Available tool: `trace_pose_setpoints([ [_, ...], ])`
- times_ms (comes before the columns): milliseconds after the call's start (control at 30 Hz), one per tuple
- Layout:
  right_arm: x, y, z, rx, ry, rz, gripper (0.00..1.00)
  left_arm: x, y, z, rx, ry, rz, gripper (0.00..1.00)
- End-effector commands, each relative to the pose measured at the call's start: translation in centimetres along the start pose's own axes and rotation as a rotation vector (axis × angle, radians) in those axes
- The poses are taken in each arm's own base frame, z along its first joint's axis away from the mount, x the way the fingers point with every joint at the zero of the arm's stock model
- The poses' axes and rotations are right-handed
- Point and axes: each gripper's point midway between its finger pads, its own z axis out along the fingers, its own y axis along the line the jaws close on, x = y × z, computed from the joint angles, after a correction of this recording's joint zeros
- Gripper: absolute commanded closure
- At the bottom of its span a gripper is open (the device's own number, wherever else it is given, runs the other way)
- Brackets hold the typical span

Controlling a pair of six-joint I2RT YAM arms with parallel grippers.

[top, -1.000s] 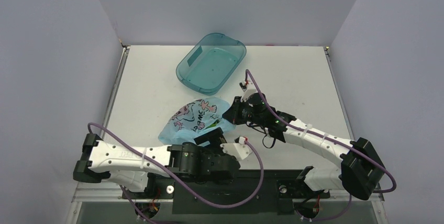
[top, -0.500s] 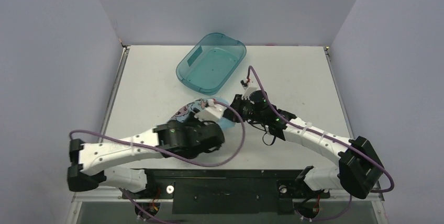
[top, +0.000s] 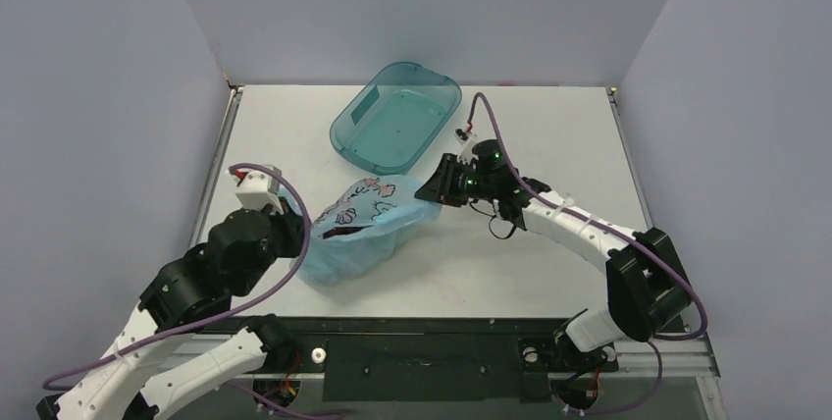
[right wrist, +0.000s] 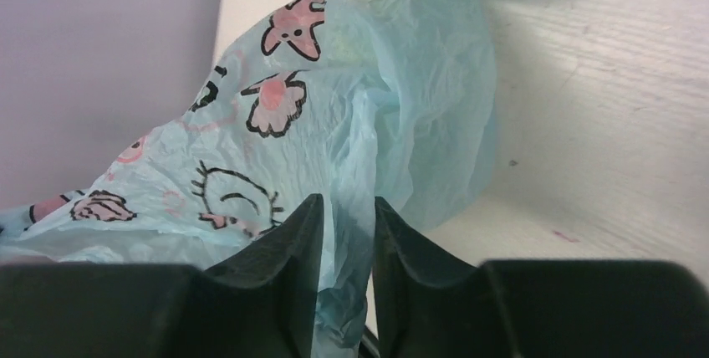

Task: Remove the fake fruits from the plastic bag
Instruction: Adjust the plastic bag at the center of the board.

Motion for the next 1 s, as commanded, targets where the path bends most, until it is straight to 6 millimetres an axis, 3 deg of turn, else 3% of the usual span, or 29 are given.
trace_pose_setpoints([
  [0,0.0,-0.7,-2.2,0.165,0.04,-0.23,0.68,2.0,-4.0,1.0,0.174,0.064,-0.148,1.0],
  [167,-0.9,0.4,-5.6,0.273,-0.026,-0.423,0.47,3.1,-4.6,1.1,0.215,0.07,-0.234,1.0],
  [200,-0.6,0.4,-6.1,0.308,-0.027,-0.459,0.46,2.9,-4.7,1.0,0.227,0.061,-0.256,1.0],
  [233,-1.5,0.9,-6.9,0.339,-0.067,-0.524,0.44,3.1,-4.8,1.0,0.235,0.064,-0.262,1.0],
  [267,-0.8,1.3,-7.3,0.359,-0.057,-0.573,0.43,3.1,-4.9,0.9,0.242,0.061,-0.276,1.0],
  [300,-1.8,1.6,-8.3,0.405,-0.104,-0.636,0.4,3.2,-5.0,0.9,0.248,0.061,-0.279,1.0],
  [433,-1.3,4.1,-10.2,0.413,-0.124,-0.834,0.36,3.7,-4.9,1.0,0.247,0.077,-0.287,1.0],
  [567,1.7,7.1,-10.4,0.359,-0.105,-1.116,0.32,4.0,-4.9,0.9,0.242,0.096,-0.271,1.0],
  [700,3.9,7.9,-9.8,0.357,-0.04,-1.293,0.32,4.0,-4.5,0.8,0.224,0.098,-0.274,1.0],
  [833,6.0,7.5,-9.3,0.375,0.015,-1.445,0.32,4.0,-4.6,0.7,0.233,0.098,-0.275,1.0],
  [967,6.0,6.8,-8.6,0.467,0.017,-1.513,0.34,4.2,-4.6,0.8,0.228,0.102,-0.289,1.0],
])
